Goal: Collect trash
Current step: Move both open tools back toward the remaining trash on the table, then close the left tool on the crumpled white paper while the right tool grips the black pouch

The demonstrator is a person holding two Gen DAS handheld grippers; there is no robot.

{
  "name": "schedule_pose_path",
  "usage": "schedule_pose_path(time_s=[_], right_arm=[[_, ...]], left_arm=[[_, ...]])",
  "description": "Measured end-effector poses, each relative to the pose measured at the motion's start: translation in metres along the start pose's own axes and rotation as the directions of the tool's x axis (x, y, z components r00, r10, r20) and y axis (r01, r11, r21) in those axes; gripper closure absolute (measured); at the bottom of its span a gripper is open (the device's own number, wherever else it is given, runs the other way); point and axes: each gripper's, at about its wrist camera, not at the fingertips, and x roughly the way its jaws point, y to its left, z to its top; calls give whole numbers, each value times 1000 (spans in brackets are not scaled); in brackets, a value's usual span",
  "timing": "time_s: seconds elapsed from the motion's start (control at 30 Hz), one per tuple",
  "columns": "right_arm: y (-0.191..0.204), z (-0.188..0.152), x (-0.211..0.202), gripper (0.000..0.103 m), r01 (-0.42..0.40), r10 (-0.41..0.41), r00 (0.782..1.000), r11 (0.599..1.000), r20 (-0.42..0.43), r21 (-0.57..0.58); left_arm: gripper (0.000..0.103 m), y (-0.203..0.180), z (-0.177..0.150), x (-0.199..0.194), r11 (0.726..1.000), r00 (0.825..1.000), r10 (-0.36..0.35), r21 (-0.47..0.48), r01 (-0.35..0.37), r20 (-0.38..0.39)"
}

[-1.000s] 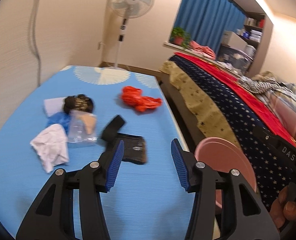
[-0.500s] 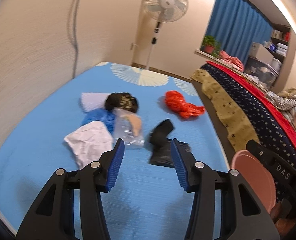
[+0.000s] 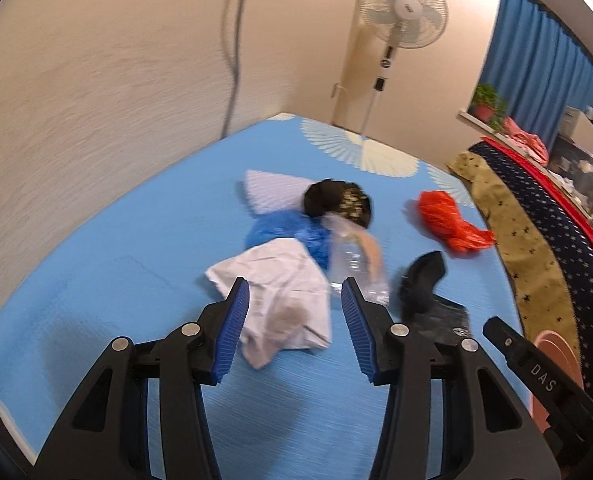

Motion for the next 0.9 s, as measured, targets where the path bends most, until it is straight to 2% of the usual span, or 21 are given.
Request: schedule_pose_path(time_s=[0.13, 0.2, 0.27, 0.5, 0.57, 0.83, 0.9], right_arm=[[1, -2, 16, 57, 9, -8, 999, 1000, -39, 9], [2, -1, 19, 56, 6, -6, 999, 1000, -46, 16], [4, -1, 23, 55, 15, -14, 998, 1000, -61, 8], [13, -2, 27, 54, 47, -51, 995, 998, -86, -43], [12, -2, 27, 58, 51, -54, 995, 998, -85, -45], [14, -3, 26, 89, 28, -33, 995, 998, -91, -59], [14, -3, 24, 96, 11, -16, 997, 998, -82, -56]], left_arm=[[54, 9, 1, 10, 999, 999, 30, -25, -30, -23], [44, 15, 0, 14, 998, 998, 46, -51, -48, -41], [39, 20, 0, 18, 995, 997, 58, -73, -62, -54], [39, 28, 0, 31, 992, 994, 39, -116, -50, -99], [39, 27, 0, 34, 992, 993, 31, -117, -44, -110], [39, 27, -2, 40, 991, 990, -12, -137, -7, -139], [48, 25, -2, 40, 990, 990, -28, -139, 9, -140]])
